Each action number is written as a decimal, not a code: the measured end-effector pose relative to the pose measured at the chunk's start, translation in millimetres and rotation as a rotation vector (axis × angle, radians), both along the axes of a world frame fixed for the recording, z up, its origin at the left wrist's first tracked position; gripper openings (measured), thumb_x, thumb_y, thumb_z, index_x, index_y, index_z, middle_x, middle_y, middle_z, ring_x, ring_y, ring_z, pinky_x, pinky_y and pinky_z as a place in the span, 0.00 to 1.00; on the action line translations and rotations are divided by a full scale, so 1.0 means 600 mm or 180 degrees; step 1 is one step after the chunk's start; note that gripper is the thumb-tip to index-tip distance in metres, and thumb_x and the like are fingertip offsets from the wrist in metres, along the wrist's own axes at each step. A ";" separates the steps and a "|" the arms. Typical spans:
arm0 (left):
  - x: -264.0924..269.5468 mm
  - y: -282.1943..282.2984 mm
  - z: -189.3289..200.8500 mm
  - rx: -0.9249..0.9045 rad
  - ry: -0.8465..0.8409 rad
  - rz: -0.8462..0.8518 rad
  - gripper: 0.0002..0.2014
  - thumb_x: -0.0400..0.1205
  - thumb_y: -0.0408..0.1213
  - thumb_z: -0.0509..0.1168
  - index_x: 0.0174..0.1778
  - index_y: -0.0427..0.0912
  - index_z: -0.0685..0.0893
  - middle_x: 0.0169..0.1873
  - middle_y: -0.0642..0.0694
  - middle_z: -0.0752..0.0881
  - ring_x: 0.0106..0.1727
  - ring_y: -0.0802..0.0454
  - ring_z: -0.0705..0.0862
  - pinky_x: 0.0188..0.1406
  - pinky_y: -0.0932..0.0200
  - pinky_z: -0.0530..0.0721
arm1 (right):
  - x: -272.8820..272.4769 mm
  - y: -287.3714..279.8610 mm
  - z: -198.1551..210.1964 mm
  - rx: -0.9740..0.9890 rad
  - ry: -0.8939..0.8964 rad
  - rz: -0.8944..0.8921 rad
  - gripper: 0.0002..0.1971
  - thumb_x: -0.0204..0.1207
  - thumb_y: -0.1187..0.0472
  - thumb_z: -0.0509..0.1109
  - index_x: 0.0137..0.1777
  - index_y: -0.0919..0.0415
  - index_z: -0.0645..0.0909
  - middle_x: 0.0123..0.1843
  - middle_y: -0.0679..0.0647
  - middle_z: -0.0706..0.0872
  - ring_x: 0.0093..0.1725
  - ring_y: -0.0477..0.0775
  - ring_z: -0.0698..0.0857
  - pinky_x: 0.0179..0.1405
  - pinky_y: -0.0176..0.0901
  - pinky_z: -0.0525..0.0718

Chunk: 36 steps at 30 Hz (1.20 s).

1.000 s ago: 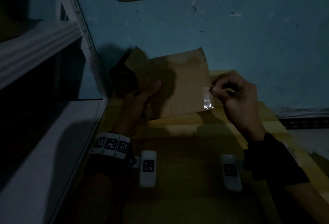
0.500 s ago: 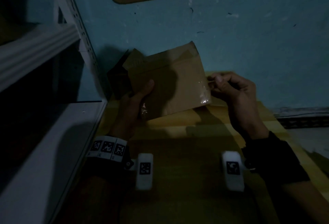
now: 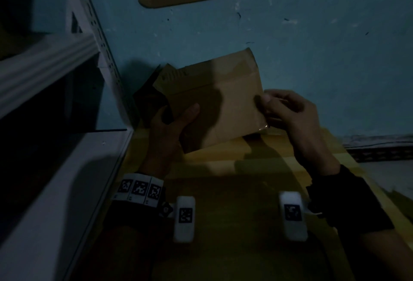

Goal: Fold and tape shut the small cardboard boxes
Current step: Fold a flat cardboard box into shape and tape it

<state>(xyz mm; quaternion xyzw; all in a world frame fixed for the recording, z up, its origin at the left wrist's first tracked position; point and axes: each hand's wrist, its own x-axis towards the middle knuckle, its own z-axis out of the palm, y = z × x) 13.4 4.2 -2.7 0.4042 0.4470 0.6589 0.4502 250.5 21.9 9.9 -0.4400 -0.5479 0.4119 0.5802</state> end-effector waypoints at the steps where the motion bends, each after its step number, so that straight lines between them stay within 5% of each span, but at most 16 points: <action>1: 0.002 0.000 -0.001 0.0014 0.0022 -0.0011 0.29 0.62 0.49 0.78 0.61 0.50 0.85 0.54 0.50 0.91 0.53 0.52 0.91 0.46 0.57 0.90 | -0.003 -0.002 0.001 0.0028 -0.0213 0.0068 0.21 0.74 0.47 0.81 0.65 0.53 0.86 0.56 0.46 0.92 0.54 0.44 0.92 0.50 0.41 0.91; 5: 0.004 0.000 -0.004 -0.0046 0.0030 -0.0067 0.27 0.64 0.48 0.77 0.60 0.50 0.85 0.53 0.49 0.91 0.50 0.53 0.91 0.41 0.60 0.89 | -0.017 -0.009 -0.001 0.0337 -0.1037 0.0027 0.27 0.72 0.50 0.84 0.71 0.51 0.83 0.55 0.39 0.90 0.53 0.38 0.91 0.45 0.38 0.92; 10: -0.002 -0.004 -0.001 -0.0224 -0.0040 -0.0252 0.08 0.81 0.40 0.70 0.55 0.50 0.86 0.40 0.55 0.93 0.39 0.60 0.91 0.32 0.64 0.88 | -0.015 -0.015 0.004 0.0703 -0.0848 0.0290 0.19 0.76 0.64 0.81 0.57 0.38 0.85 0.45 0.30 0.93 0.47 0.40 0.93 0.43 0.38 0.92; 13: -0.003 -0.008 0.003 -0.0248 -0.0048 -0.0301 0.12 0.77 0.44 0.71 0.56 0.50 0.86 0.44 0.53 0.93 0.43 0.57 0.92 0.34 0.62 0.89 | -0.014 -0.016 0.006 0.0857 -0.0857 0.0269 0.19 0.78 0.67 0.79 0.56 0.37 0.84 0.43 0.30 0.92 0.43 0.38 0.93 0.39 0.30 0.87; 17: 0.001 -0.006 0.001 -0.0218 -0.0104 -0.0275 0.15 0.73 0.45 0.72 0.55 0.50 0.87 0.47 0.51 0.93 0.47 0.55 0.92 0.38 0.61 0.89 | -0.016 -0.016 0.004 0.0932 -0.0853 0.0196 0.19 0.79 0.69 0.76 0.61 0.44 0.87 0.44 0.34 0.94 0.41 0.37 0.92 0.38 0.31 0.85; 21: 0.002 -0.004 -0.001 -0.0273 -0.0142 -0.0225 0.23 0.69 0.48 0.73 0.60 0.48 0.87 0.52 0.48 0.93 0.51 0.50 0.92 0.40 0.59 0.90 | -0.015 -0.015 0.002 0.1025 -0.0984 0.0129 0.18 0.79 0.67 0.75 0.58 0.41 0.90 0.41 0.46 0.94 0.37 0.50 0.91 0.34 0.54 0.86; 26: 0.007 -0.003 -0.002 -0.0231 -0.0091 -0.0273 0.17 0.70 0.47 0.73 0.54 0.52 0.87 0.49 0.51 0.93 0.48 0.56 0.92 0.39 0.62 0.89 | -0.012 -0.006 -0.007 0.0922 -0.0954 0.0133 0.15 0.74 0.69 0.74 0.37 0.45 0.89 0.28 0.46 0.80 0.30 0.46 0.75 0.32 0.45 0.70; 30: 0.010 -0.002 -0.005 -0.0219 -0.0045 -0.0193 0.25 0.68 0.48 0.74 0.62 0.48 0.86 0.51 0.50 0.92 0.49 0.55 0.92 0.39 0.62 0.88 | -0.009 -0.003 -0.010 0.0875 -0.0899 0.0086 0.08 0.74 0.68 0.75 0.45 0.57 0.93 0.32 0.56 0.88 0.31 0.48 0.81 0.28 0.55 0.76; 33: 0.011 -0.003 -0.007 -0.0210 -0.0023 -0.0160 0.31 0.68 0.49 0.74 0.69 0.44 0.84 0.56 0.48 0.91 0.51 0.54 0.91 0.39 0.63 0.88 | -0.009 0.004 -0.017 0.0834 -0.0925 0.0029 0.04 0.72 0.66 0.75 0.43 0.64 0.91 0.34 0.69 0.86 0.31 0.49 0.78 0.26 0.61 0.77; 36: 0.013 -0.003 -0.005 -0.0211 -0.0054 -0.0154 0.28 0.72 0.47 0.73 0.68 0.43 0.84 0.52 0.49 0.92 0.46 0.57 0.92 0.36 0.65 0.87 | -0.011 0.010 -0.024 0.0806 -0.0904 -0.0031 0.05 0.70 0.65 0.75 0.38 0.68 0.87 0.31 0.71 0.81 0.32 0.49 0.75 0.25 0.61 0.74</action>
